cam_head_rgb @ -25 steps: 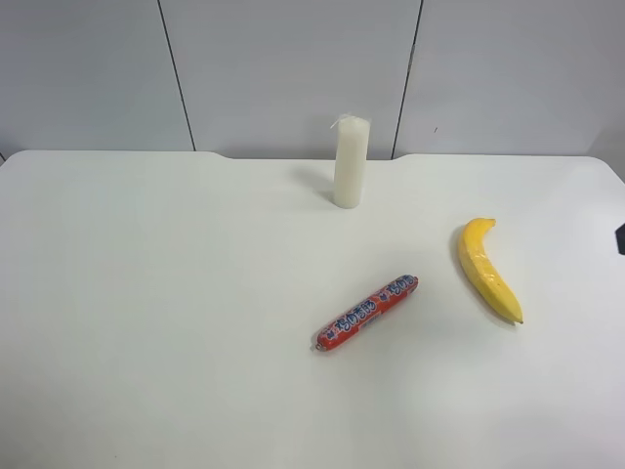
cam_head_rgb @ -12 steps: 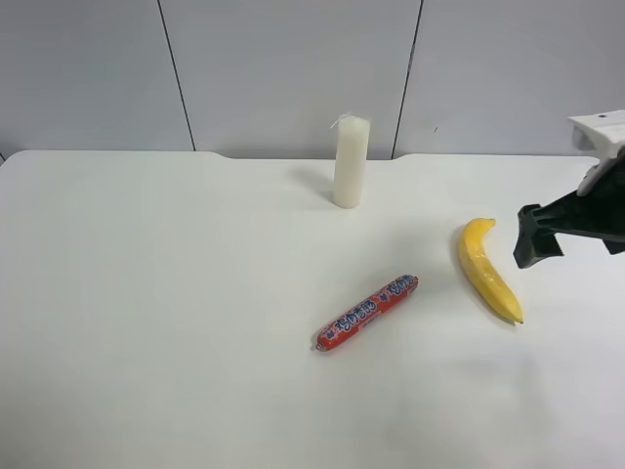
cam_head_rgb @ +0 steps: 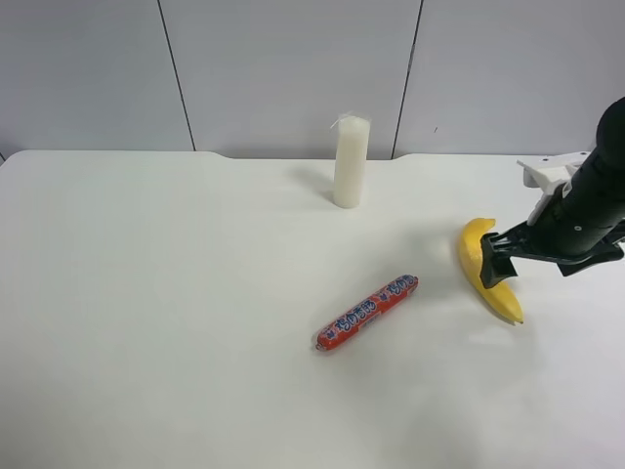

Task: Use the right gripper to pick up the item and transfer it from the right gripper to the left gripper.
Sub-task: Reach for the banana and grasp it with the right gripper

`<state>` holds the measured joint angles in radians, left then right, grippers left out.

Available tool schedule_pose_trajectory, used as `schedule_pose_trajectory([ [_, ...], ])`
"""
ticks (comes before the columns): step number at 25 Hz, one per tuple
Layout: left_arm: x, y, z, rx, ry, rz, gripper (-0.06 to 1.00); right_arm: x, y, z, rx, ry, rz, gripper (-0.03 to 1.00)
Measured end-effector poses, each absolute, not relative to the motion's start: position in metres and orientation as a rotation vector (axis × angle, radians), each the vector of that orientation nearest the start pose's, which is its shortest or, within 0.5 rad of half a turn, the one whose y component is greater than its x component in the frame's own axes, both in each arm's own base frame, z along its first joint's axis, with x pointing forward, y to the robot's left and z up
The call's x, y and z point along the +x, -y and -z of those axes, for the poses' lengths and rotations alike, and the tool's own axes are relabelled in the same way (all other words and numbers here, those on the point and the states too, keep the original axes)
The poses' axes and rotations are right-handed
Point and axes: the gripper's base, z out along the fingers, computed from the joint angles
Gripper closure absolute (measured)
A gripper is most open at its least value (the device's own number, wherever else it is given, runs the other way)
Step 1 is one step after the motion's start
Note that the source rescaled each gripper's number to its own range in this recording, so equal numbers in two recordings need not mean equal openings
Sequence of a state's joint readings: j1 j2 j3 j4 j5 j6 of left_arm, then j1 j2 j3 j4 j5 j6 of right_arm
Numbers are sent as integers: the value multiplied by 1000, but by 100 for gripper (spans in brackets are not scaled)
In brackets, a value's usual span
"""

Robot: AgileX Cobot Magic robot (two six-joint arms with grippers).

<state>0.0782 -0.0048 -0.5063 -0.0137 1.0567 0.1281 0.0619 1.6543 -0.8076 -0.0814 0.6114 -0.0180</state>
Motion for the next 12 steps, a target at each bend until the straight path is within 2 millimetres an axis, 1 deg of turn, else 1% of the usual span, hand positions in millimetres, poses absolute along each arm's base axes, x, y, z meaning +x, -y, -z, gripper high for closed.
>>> schedule_pose_trajectory([
  [5, -6, 2, -279, 51, -2030, -114, -5, 282, -14, -136, -215, -2963, 67, -3],
  [12, -6, 2, -279, 51, -2030, -114, -5, 284, -14, -110, -215, -3041, 60, -3],
])
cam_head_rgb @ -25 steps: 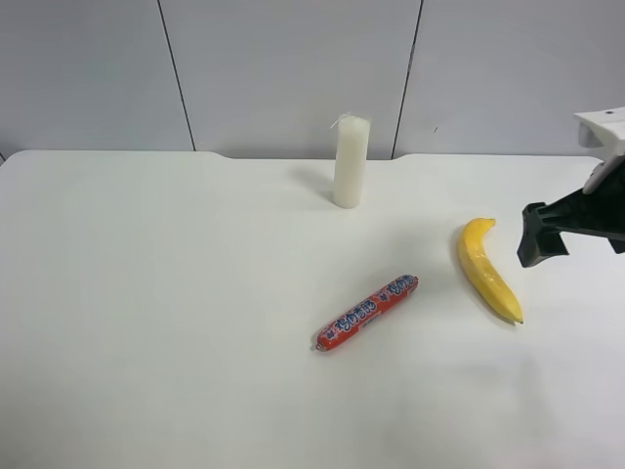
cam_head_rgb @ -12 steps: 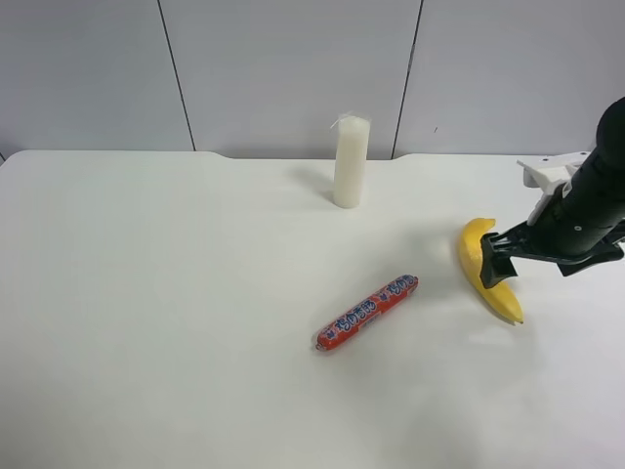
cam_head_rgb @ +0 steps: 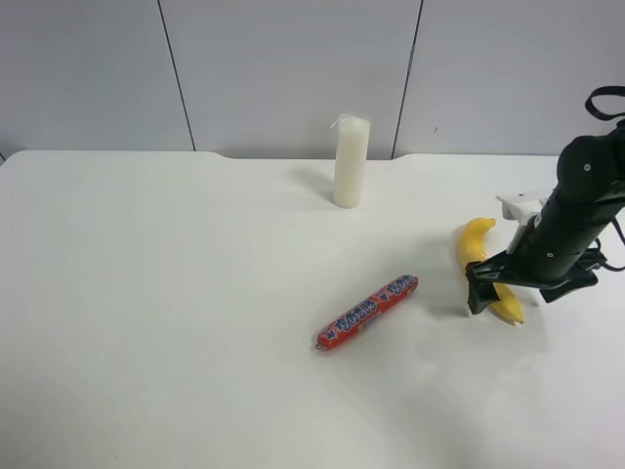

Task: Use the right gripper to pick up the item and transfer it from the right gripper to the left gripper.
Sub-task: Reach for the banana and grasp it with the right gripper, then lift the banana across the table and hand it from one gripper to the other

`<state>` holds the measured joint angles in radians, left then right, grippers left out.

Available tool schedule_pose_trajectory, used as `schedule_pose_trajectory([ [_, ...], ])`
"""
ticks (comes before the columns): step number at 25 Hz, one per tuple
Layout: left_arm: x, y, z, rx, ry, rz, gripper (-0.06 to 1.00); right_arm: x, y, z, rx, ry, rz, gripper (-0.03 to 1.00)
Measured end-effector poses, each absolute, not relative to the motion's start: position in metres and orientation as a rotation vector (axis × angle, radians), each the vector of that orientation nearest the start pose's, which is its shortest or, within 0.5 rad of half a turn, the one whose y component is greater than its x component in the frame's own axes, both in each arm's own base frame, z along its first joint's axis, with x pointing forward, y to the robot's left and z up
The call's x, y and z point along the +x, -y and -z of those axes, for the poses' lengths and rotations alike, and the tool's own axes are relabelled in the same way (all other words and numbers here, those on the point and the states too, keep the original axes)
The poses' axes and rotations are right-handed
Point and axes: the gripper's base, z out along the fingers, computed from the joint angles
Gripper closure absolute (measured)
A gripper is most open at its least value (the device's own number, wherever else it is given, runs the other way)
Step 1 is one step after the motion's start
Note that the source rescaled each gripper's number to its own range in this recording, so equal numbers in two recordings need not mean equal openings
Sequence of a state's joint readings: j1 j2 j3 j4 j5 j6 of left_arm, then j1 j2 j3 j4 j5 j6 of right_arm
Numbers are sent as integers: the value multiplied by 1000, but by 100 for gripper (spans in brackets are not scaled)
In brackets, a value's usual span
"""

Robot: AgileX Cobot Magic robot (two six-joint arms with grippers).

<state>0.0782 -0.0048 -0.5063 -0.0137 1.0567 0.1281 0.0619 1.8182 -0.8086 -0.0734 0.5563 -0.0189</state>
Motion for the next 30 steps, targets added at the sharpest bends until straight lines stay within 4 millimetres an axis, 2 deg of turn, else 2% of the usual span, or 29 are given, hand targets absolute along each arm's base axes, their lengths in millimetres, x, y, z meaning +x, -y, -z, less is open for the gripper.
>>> schedule_pose_trajectory([
  [6, -6, 2, -279, 51, -2030, -114, -5, 285, -14, -105, -219, -3044, 59, -3],
  [8, -6, 2, -279, 51, -2030, -114, -5, 285, -14, -105, -222, -3043, 59, 4],
  [10, -6, 2, -279, 51, -2030, -115, -5, 285, -14, -105, -223, -3044, 59, 17],
  [16, -6, 2, -279, 51, -2030, -115, -5, 285, -14, -105, -225, -3044, 59, 68],
  [20, -6, 2, -279, 51, -2030, -115, -5, 285, -14, -105, -226, -3044, 59, 96],
  [27, -6, 2, -279, 51, -2030, -115, -5, 285, -14, -106, -225, -3039, 59, 97],
  [30, -6, 2, -279, 51, -2030, -115, -5, 285, -14, -113, -223, -3016, 60, 97],
])
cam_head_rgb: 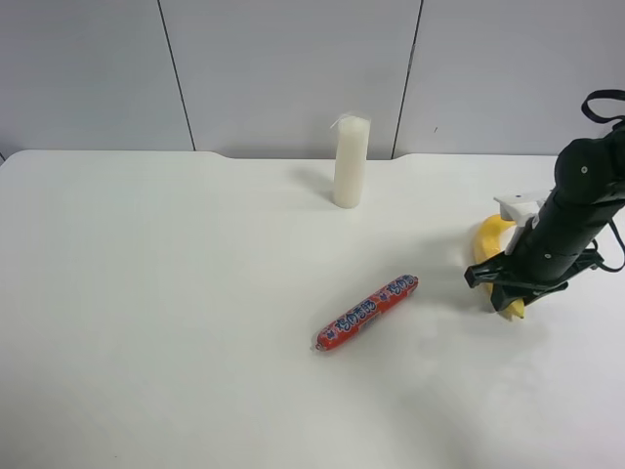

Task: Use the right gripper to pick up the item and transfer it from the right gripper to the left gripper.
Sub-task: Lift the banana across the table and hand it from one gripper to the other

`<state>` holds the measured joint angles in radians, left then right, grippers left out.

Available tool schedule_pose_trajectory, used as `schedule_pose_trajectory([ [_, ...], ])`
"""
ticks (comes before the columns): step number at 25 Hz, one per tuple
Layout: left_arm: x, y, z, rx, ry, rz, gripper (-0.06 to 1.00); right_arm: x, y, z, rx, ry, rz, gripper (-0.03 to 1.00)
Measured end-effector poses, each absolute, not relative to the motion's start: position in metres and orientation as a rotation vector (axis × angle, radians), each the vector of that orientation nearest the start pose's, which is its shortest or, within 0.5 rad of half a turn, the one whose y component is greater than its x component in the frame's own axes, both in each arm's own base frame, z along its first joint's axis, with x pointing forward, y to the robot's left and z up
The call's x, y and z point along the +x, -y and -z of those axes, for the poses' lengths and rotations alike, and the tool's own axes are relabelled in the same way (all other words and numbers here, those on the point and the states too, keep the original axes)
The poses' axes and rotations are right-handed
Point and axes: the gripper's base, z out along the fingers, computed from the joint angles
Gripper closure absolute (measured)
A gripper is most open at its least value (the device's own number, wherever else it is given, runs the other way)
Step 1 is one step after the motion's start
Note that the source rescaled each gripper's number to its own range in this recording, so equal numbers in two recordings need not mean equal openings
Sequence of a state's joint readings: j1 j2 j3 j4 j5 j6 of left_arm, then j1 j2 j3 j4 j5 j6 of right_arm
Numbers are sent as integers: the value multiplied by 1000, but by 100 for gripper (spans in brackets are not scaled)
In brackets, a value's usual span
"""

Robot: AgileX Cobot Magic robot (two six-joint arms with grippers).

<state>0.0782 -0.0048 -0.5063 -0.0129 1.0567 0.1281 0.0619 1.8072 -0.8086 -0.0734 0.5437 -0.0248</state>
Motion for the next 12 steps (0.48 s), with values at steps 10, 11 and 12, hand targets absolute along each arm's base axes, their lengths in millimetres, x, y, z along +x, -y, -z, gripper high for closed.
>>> schedule_pose_trajectory([
  [10, -6, 2, -279, 51, -2030, -115, -5, 275, -23, -164, -298, -2898, 66, 97],
  [11, -6, 2, -279, 51, -2030, -115, -5, 273, -28, -168, -336, -2886, 66, 97],
  [12, -6, 2, -279, 51, -2030, -115, -5, 271, -34, -173, -380, -2869, 64, 97],
])
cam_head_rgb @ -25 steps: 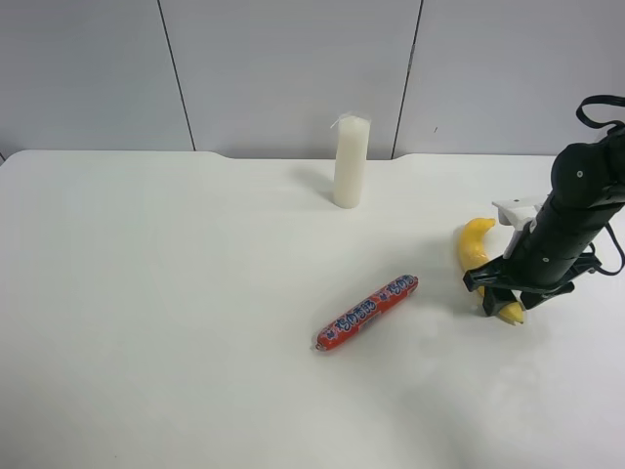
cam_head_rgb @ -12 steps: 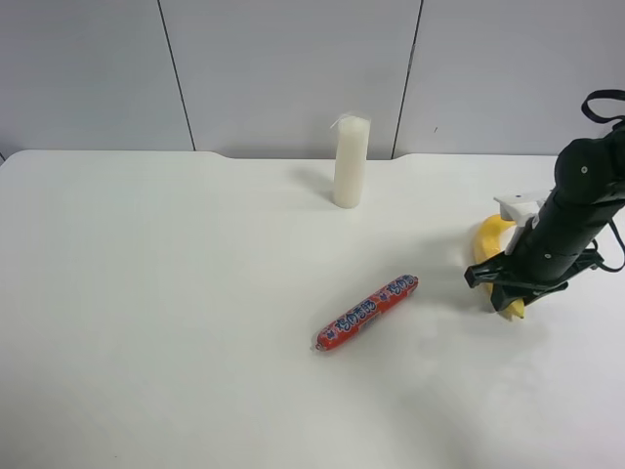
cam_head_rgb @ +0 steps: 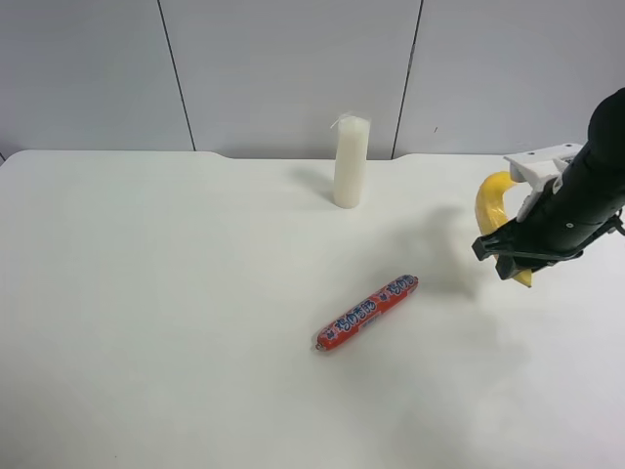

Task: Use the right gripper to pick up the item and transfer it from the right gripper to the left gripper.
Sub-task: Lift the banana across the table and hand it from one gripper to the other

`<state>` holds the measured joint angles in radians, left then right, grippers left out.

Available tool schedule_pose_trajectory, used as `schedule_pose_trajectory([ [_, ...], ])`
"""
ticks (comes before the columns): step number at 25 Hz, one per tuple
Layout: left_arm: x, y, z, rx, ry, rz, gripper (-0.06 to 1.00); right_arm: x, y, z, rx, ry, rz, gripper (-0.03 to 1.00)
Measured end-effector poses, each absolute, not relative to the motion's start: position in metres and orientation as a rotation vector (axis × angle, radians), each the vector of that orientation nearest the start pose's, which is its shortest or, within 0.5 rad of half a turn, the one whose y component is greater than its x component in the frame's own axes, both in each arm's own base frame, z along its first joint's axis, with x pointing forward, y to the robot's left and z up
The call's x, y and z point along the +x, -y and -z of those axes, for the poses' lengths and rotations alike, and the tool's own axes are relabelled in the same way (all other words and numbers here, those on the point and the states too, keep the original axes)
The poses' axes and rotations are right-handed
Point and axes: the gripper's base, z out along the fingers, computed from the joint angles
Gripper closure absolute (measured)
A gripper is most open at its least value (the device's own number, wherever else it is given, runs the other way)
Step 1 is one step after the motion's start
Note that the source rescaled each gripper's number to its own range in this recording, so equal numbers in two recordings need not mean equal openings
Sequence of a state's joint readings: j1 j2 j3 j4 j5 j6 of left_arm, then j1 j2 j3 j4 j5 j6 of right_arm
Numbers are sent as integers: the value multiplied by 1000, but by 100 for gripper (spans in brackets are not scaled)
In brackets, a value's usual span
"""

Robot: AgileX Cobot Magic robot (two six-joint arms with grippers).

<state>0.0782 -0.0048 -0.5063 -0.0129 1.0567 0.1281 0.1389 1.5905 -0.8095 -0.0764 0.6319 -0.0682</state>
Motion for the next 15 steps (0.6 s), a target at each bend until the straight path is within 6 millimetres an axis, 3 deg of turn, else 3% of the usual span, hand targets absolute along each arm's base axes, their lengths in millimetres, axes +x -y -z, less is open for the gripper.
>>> schedule_pose_trajectory([
  [15, -6, 2, -279, 51, -2030, -115, -5, 234, -152, -233, -1122, -2660, 13, 97],
])
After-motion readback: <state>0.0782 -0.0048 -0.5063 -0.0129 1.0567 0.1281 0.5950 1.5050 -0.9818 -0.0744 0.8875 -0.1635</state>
